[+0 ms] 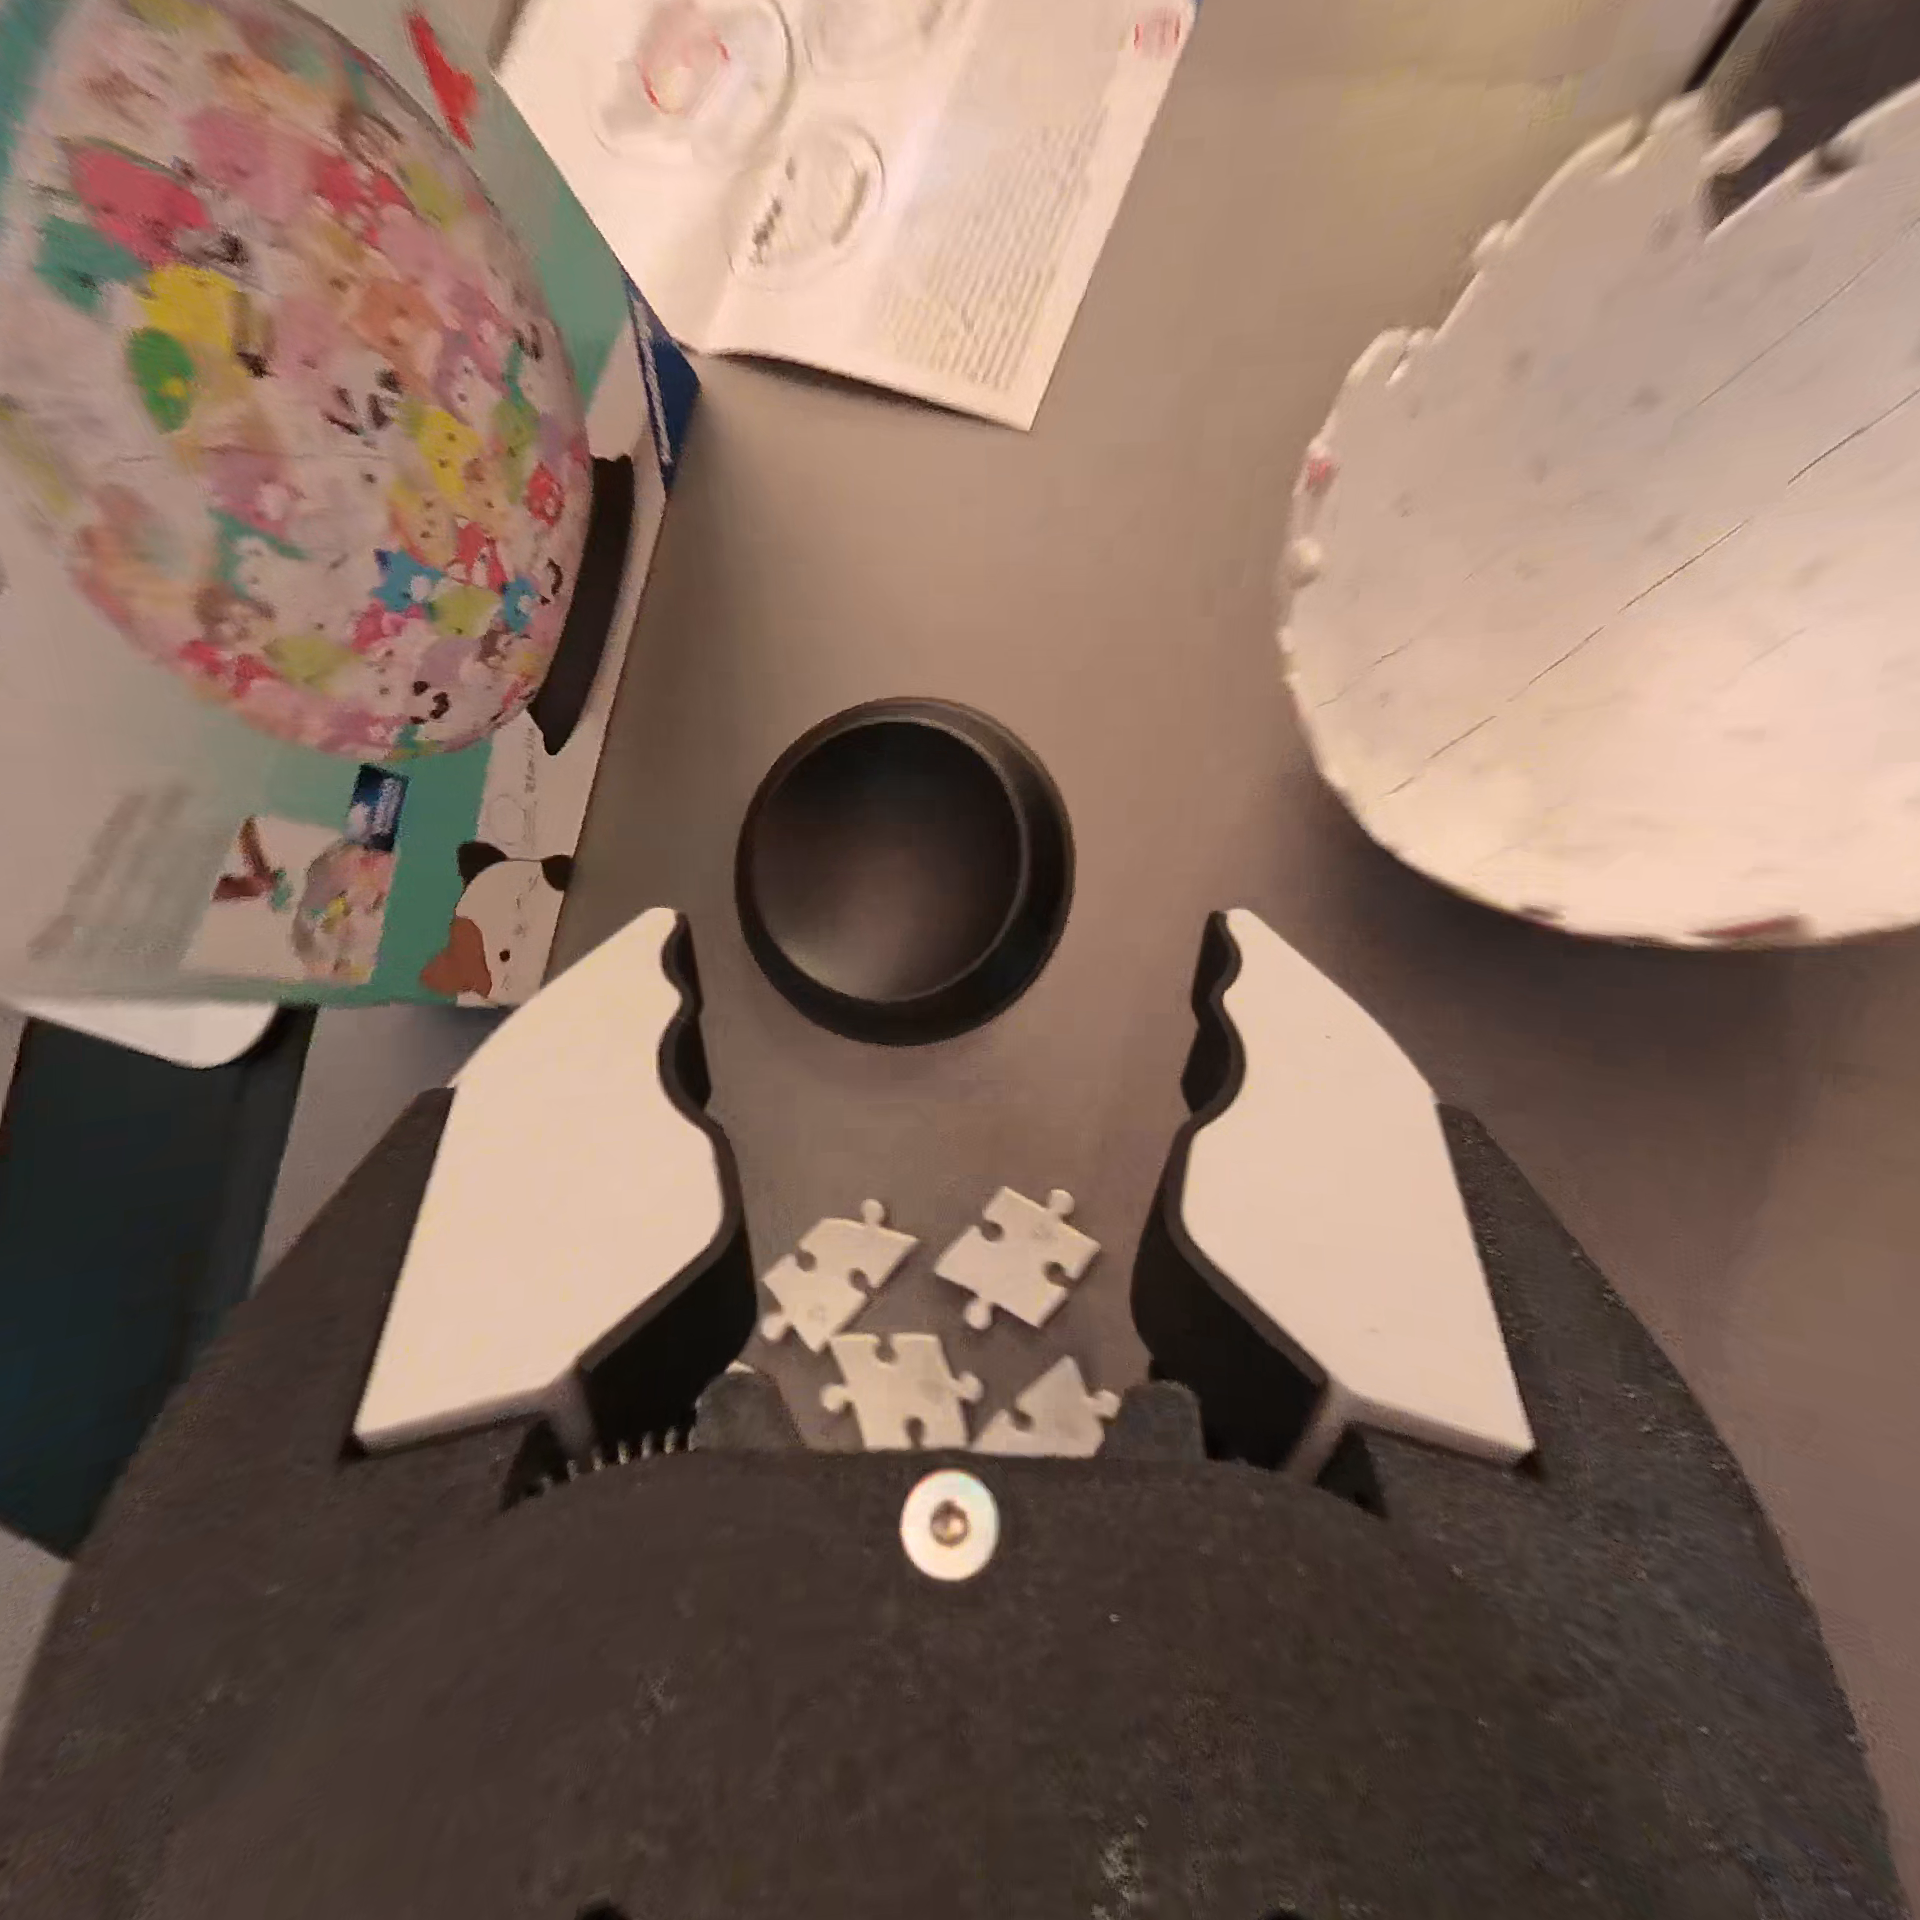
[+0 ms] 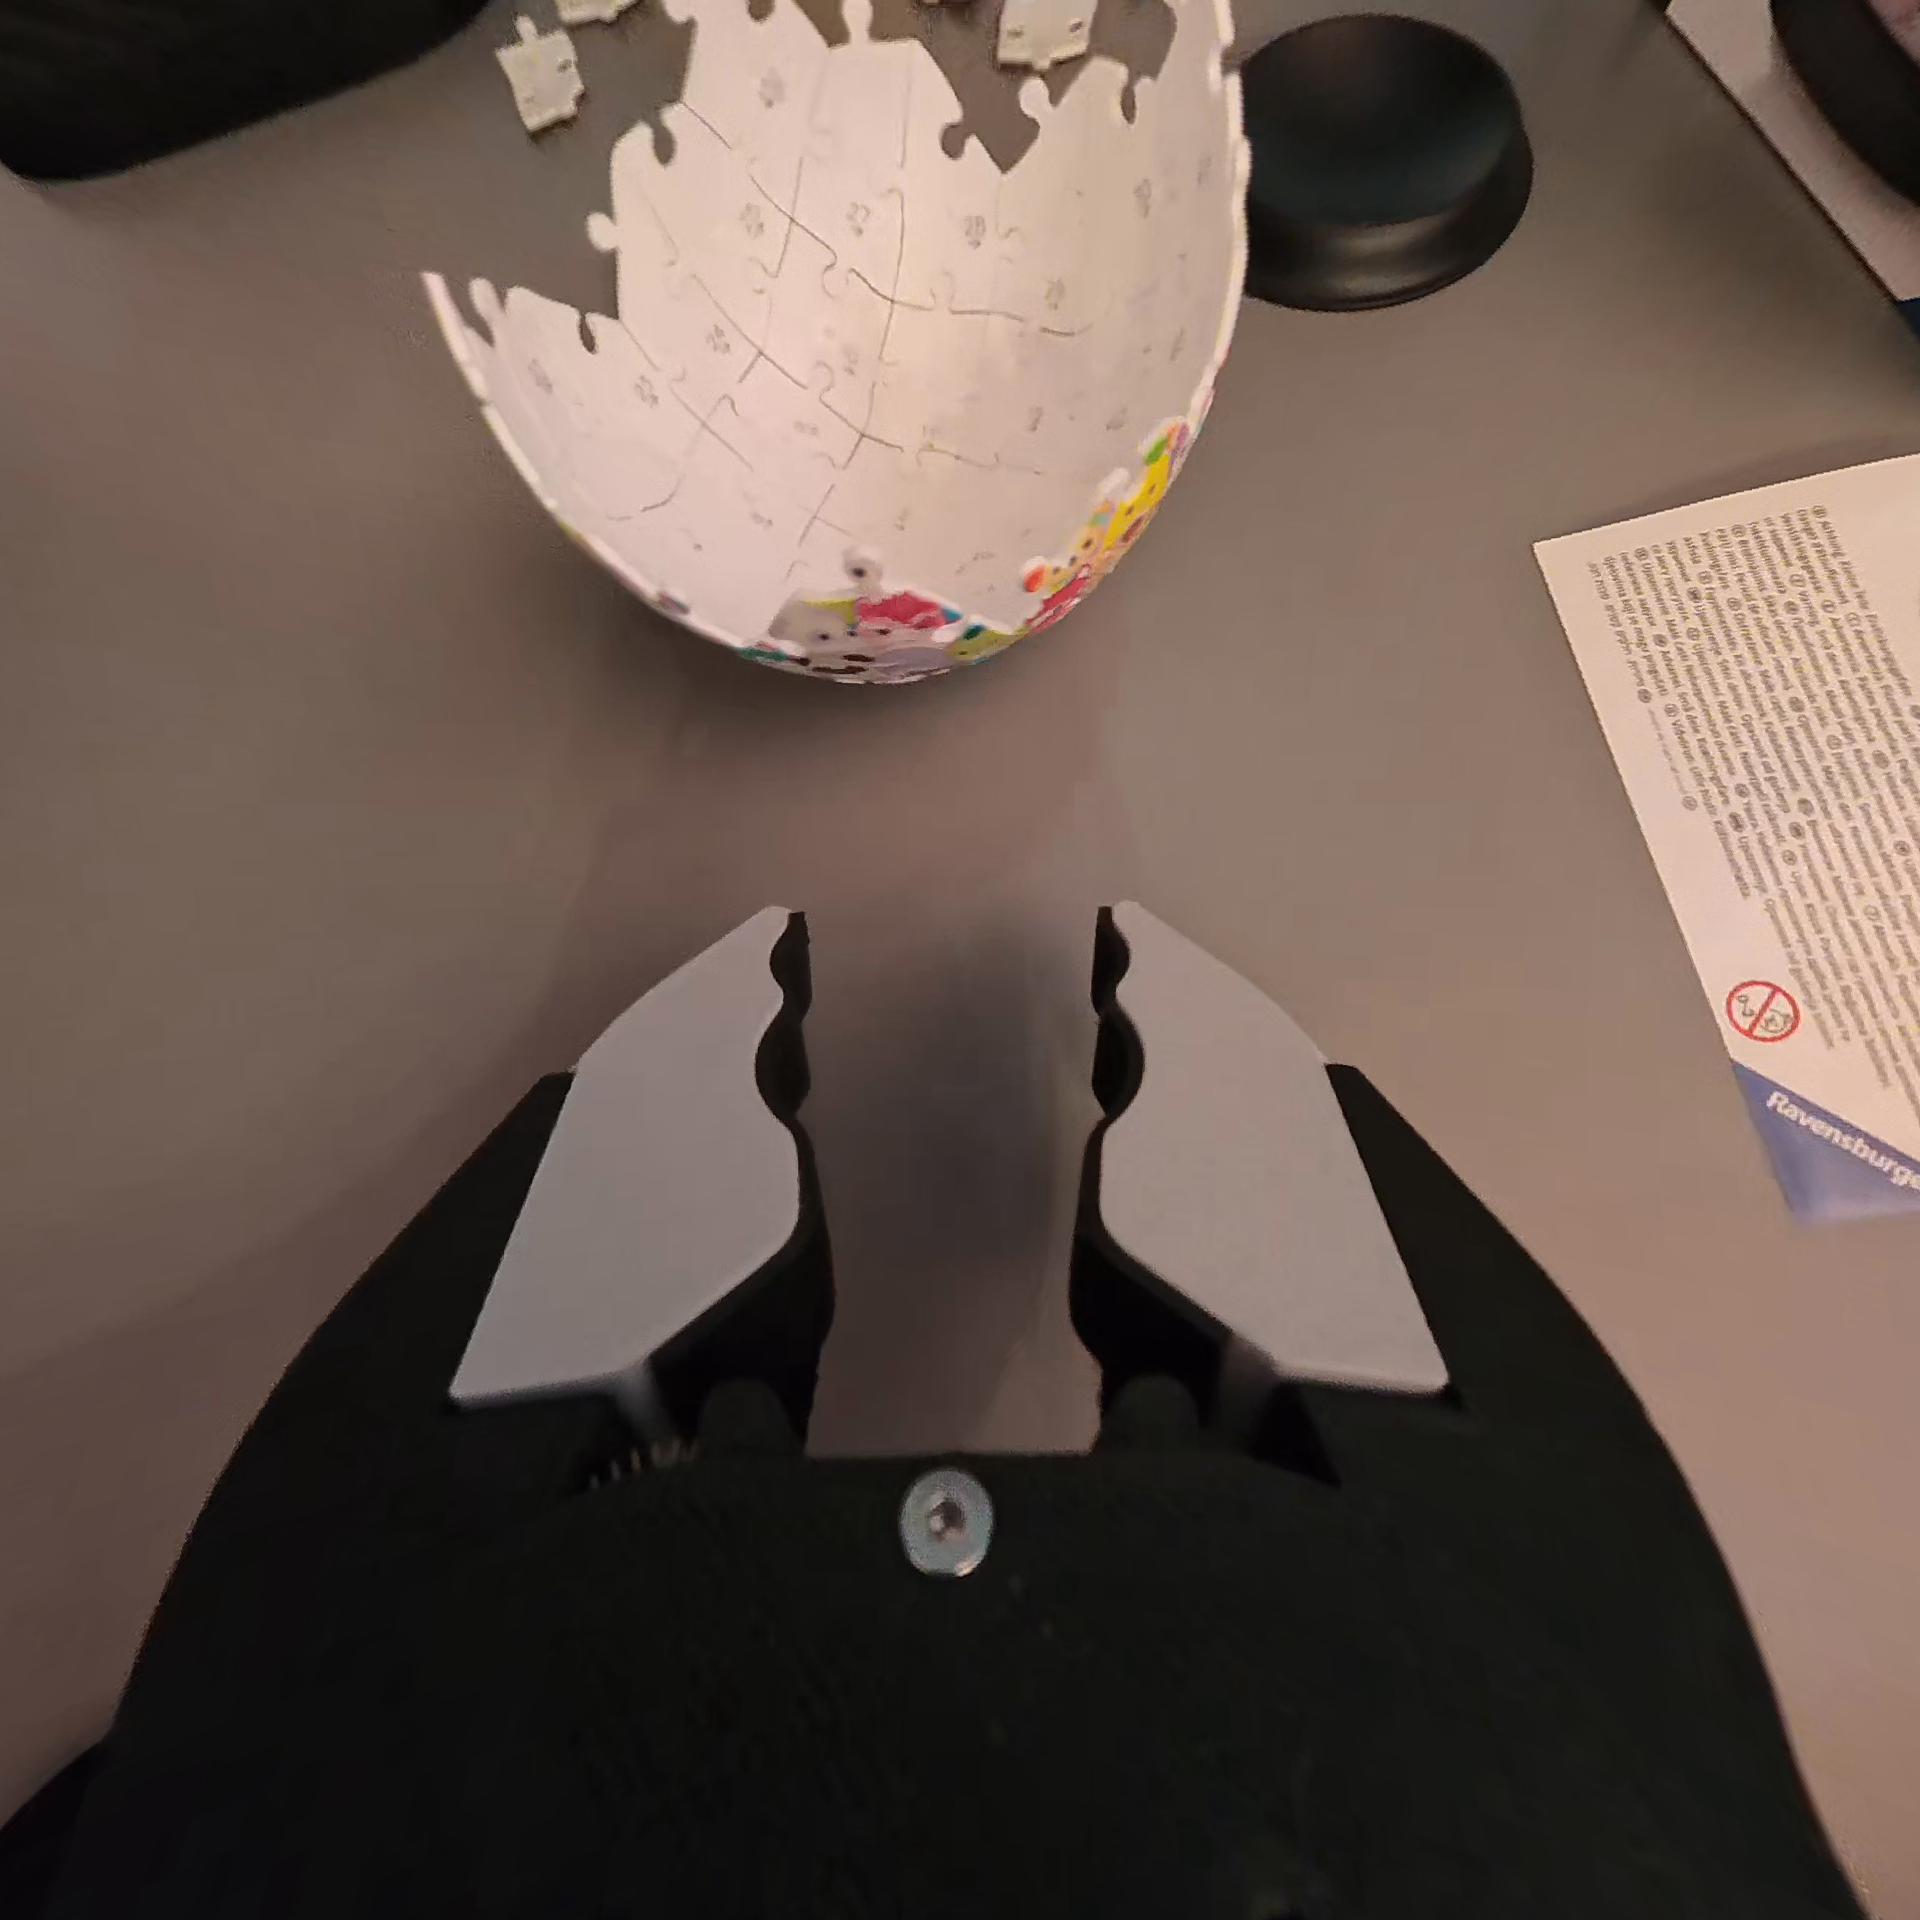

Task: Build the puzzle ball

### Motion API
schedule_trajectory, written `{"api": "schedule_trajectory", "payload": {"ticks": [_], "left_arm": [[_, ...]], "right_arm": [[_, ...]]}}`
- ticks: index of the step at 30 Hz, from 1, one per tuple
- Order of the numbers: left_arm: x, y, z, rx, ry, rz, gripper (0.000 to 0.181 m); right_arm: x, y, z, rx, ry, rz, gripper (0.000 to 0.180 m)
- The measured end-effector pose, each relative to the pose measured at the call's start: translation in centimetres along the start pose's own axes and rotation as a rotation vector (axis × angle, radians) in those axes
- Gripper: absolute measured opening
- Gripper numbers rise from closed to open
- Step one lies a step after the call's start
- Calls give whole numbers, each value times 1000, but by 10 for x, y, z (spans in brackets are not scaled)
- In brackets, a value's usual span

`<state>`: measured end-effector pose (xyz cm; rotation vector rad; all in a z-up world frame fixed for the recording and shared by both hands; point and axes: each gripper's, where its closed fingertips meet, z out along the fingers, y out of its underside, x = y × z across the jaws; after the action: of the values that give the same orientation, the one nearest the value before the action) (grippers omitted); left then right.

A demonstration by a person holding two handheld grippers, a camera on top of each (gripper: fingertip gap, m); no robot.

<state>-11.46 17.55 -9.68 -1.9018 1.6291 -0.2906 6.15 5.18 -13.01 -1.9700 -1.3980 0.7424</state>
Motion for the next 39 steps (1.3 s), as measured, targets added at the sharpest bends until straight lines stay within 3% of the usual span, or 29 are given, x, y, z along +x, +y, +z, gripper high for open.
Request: {"api": "schedule_trajectory", "payload": {"ticks": [6,12,14,39], "left_arm": [[-9,15,45,-154,172,40,89],[-11,21,66,-165,284,6,91],[-10,20,64,-162,294,13,85],[110,36,21,-118,280,42,86]], "right_arm": [[-3,0,-9,70,-12,26,52],[-20,-5,-21,141,-25,18,52],[-22,-1,-23,150,-26,27,52],[-33,-2,-20,157,-92,39,52]]}}
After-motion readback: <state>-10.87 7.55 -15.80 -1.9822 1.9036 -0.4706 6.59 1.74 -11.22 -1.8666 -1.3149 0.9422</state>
